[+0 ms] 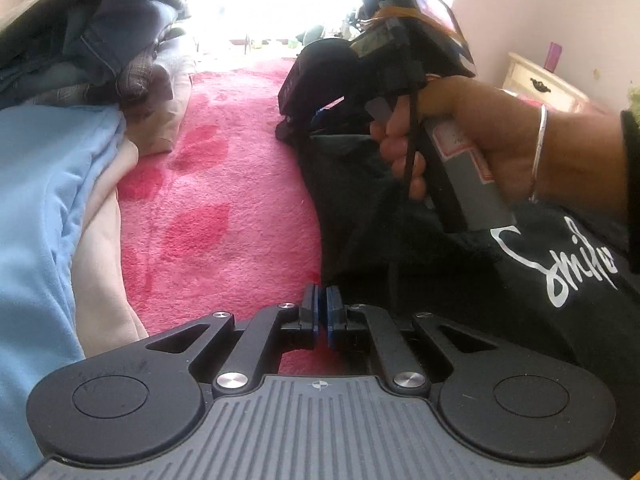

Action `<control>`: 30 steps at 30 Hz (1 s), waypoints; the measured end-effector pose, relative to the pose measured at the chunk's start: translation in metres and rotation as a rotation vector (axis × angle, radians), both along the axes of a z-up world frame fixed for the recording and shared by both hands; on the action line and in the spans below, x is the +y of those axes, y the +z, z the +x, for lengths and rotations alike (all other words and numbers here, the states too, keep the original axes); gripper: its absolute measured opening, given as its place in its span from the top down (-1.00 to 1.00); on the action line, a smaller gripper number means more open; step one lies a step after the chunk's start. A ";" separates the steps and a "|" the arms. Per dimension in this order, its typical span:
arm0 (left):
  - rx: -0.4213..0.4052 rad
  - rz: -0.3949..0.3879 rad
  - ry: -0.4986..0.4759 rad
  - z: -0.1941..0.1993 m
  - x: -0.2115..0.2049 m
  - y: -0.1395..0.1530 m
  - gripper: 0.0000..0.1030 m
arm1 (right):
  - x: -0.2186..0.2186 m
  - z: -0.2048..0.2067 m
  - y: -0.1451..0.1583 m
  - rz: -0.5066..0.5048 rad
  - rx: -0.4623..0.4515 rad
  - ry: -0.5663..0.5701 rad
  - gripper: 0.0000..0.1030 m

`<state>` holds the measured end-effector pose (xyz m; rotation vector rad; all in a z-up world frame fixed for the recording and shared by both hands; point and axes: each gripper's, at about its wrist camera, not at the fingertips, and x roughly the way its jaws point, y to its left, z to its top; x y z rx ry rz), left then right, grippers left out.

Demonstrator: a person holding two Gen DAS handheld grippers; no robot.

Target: Fold clothes

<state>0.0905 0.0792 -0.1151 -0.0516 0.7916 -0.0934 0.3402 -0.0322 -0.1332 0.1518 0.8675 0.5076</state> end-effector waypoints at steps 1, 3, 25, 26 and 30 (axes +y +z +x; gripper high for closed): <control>-0.001 0.006 -0.002 -0.001 -0.001 0.000 0.93 | -0.005 0.001 0.002 0.029 0.016 -0.001 0.77; -0.004 0.026 -0.016 -0.003 -0.005 0.001 0.92 | -0.015 0.001 0.014 0.059 0.017 0.003 0.44; 0.054 -0.020 -0.034 0.116 0.012 0.008 0.75 | -0.069 -0.139 0.033 -0.287 -0.047 0.365 0.68; 0.067 -0.003 -0.026 0.119 0.011 0.001 0.70 | -0.070 -0.145 0.027 -0.318 -0.049 0.377 0.68; 0.033 0.009 -0.035 0.110 0.011 -0.001 0.69 | -0.090 -0.164 0.031 -0.321 -0.047 0.389 0.68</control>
